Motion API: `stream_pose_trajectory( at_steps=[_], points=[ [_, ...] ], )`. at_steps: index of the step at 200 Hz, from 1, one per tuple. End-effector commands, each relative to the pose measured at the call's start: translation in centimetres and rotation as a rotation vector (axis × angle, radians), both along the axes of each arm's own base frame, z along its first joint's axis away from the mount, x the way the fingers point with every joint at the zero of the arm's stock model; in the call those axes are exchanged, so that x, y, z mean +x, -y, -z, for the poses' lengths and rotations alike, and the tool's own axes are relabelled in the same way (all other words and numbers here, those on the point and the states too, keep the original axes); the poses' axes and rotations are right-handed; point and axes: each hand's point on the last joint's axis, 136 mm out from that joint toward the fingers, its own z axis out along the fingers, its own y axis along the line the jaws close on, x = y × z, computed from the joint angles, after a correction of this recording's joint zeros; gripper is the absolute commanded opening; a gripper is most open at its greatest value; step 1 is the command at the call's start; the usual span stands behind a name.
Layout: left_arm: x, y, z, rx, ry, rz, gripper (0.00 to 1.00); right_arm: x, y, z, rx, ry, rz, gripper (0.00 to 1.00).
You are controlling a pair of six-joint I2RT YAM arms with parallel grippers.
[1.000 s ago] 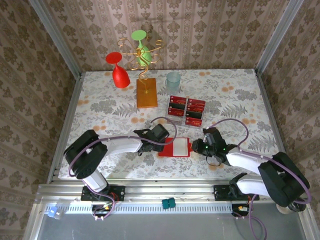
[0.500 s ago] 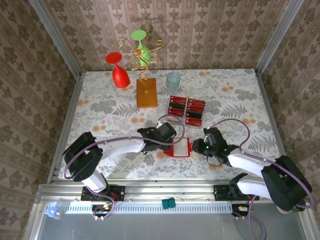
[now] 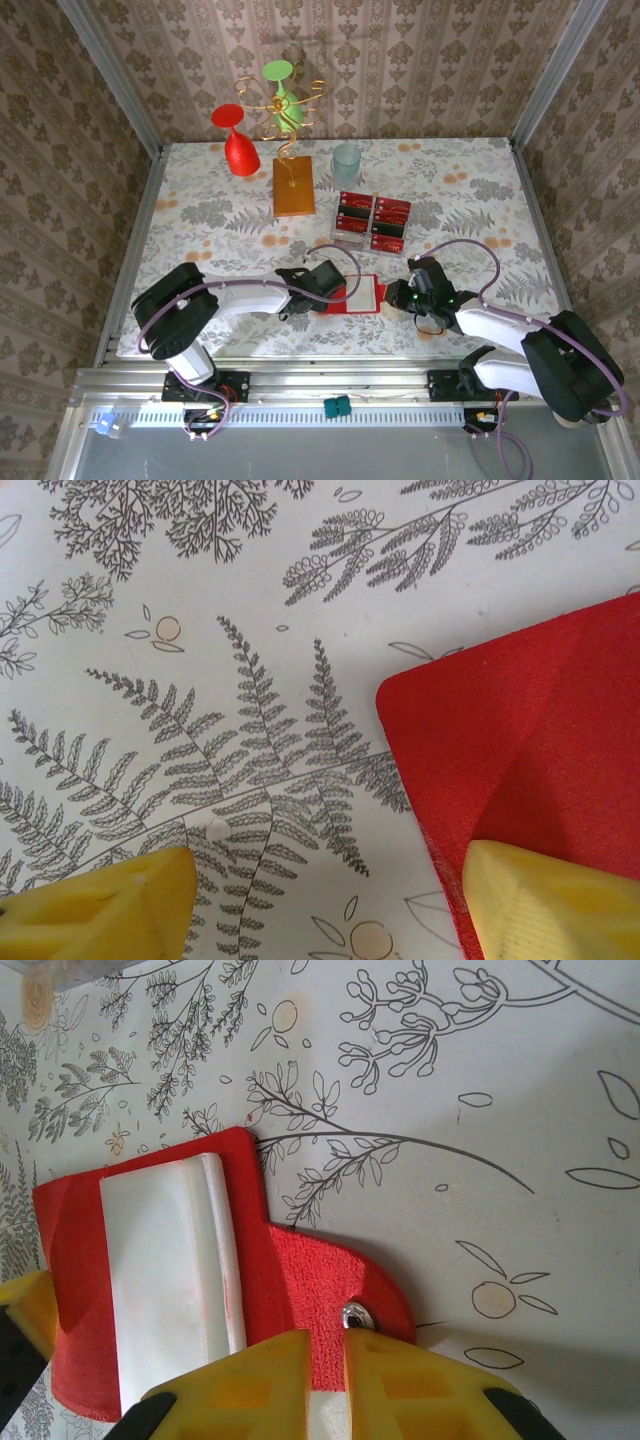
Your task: Put the credit cards into the card holder
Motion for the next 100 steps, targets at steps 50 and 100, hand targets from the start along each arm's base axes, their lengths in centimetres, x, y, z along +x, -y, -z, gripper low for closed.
stream_pose_trajectory(
  at_steps=[50,100],
  points=[
    [0.1,0.0,-2.1,-0.026,-0.009,0.004,0.73,-0.2,-0.8,-2.3,0.047,0.014,-0.042,0.18],
    [0.0,4.6,-6.7,-0.280,-0.017,0.042,0.74,0.3,-1.4,-3.5,0.069,0.035,-0.055,0.18]
  ],
)
